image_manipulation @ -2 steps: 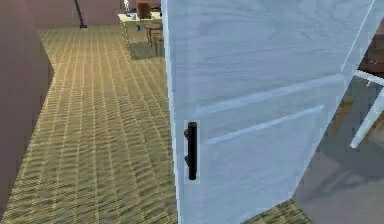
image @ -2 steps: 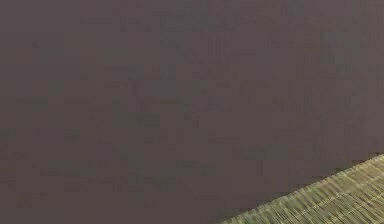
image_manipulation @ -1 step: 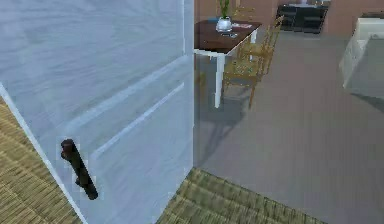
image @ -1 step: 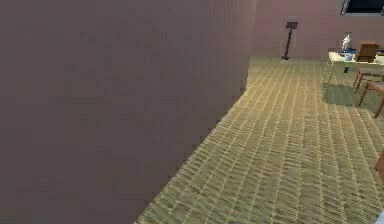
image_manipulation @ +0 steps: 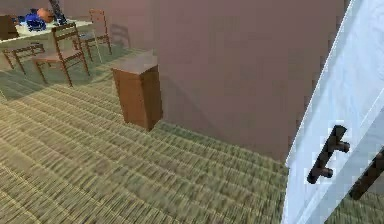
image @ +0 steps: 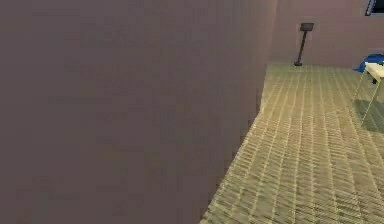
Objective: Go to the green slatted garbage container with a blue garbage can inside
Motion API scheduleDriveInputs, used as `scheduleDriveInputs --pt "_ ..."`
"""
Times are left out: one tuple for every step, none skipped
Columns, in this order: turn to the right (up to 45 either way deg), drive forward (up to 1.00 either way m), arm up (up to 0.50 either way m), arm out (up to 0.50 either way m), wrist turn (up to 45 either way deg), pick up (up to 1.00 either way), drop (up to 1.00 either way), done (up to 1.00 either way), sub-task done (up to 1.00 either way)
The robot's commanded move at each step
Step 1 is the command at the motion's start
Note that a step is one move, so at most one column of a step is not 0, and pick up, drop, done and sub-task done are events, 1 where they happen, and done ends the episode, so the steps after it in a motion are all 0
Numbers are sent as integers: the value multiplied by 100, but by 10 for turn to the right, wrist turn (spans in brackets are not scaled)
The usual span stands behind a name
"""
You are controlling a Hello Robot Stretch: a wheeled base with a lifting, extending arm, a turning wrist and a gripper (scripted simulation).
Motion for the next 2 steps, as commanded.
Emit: scheduleDriveInputs --pt "240 0 0 0 0 0 0 0 0" --pt "0 100 0 0 0 0 0 0 0"
